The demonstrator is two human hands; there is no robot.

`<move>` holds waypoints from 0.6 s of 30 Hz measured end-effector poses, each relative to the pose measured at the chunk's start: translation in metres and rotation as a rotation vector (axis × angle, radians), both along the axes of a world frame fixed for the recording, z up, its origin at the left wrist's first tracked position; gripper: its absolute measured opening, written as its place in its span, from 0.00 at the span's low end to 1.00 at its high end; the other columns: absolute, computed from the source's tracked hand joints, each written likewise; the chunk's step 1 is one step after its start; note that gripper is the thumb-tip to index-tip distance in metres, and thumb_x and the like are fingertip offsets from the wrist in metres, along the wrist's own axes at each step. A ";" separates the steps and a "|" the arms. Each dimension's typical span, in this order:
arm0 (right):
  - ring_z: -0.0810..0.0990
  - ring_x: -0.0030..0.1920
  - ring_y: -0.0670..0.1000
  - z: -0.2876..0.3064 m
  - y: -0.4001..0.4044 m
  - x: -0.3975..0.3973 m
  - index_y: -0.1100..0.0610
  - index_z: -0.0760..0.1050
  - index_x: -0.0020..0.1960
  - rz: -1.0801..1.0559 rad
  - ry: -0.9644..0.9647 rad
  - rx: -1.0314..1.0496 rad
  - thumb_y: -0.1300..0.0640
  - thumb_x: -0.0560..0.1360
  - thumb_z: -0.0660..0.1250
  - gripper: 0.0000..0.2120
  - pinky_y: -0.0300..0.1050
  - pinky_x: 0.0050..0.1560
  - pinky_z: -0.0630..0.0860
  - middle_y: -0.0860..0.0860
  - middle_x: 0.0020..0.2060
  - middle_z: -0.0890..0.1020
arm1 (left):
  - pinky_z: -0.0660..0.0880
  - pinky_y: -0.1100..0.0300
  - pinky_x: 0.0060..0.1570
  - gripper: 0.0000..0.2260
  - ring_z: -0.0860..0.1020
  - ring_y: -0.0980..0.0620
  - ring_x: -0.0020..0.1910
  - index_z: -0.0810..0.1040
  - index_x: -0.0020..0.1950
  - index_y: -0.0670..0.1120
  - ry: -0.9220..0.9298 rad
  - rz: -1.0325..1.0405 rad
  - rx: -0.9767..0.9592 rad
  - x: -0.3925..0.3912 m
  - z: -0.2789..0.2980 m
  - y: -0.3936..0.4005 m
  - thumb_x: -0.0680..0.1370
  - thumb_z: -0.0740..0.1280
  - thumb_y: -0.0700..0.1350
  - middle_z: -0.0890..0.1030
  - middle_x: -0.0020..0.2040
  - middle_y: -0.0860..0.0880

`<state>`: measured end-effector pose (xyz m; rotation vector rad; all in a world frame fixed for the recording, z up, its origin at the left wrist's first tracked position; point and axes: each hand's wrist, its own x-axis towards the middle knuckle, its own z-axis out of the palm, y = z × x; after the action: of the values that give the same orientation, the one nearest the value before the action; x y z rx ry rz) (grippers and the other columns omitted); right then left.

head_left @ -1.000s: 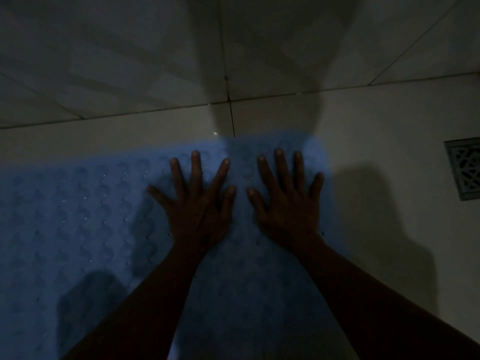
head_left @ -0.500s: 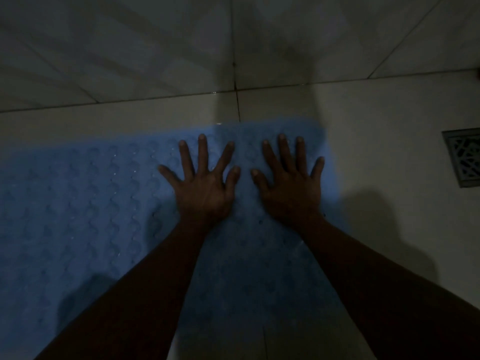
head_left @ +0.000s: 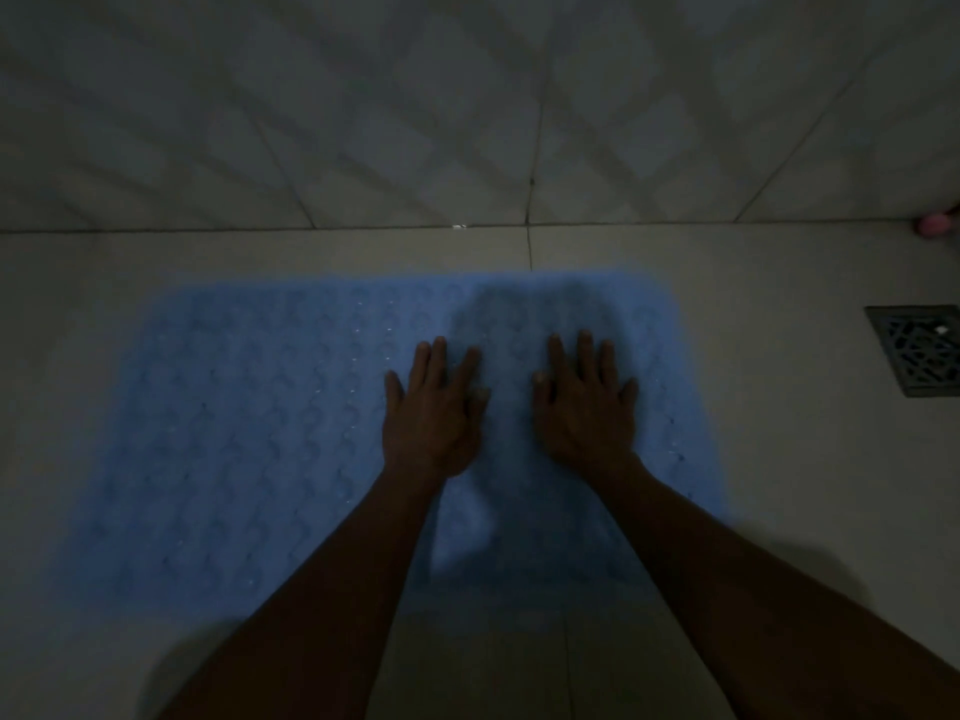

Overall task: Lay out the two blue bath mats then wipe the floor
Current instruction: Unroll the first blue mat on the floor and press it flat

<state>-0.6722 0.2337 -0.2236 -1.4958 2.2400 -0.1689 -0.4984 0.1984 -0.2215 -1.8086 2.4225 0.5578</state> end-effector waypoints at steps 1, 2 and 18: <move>0.41 0.81 0.57 0.005 0.000 0.009 0.44 0.48 0.82 0.001 -0.014 0.013 0.42 0.84 0.49 0.28 0.69 0.77 0.45 0.51 0.82 0.47 | 0.46 0.37 0.77 0.26 0.42 0.47 0.82 0.48 0.82 0.59 0.000 0.013 0.007 0.009 0.002 0.003 0.84 0.50 0.60 0.45 0.83 0.47; 0.42 0.81 0.57 0.010 -0.001 0.019 0.45 0.48 0.82 0.011 -0.022 0.020 0.43 0.84 0.50 0.28 0.68 0.77 0.47 0.51 0.82 0.48 | 0.47 0.37 0.77 0.26 0.42 0.46 0.82 0.47 0.82 0.59 0.003 0.038 0.024 0.018 0.005 0.004 0.84 0.50 0.60 0.45 0.83 0.47; 0.62 0.78 0.58 0.185 -0.074 0.248 0.52 0.54 0.81 0.197 -0.325 -0.116 0.47 0.85 0.55 0.27 0.53 0.75 0.61 0.56 0.79 0.62 | 0.60 0.44 0.75 0.30 0.60 0.44 0.78 0.58 0.81 0.50 0.529 0.446 -0.083 0.239 0.163 -0.035 0.81 0.55 0.62 0.62 0.80 0.45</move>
<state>-0.4246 0.1596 -0.0382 -1.6088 1.8443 -0.4527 -0.2599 0.1637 -0.0588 -2.5285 2.3376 1.1100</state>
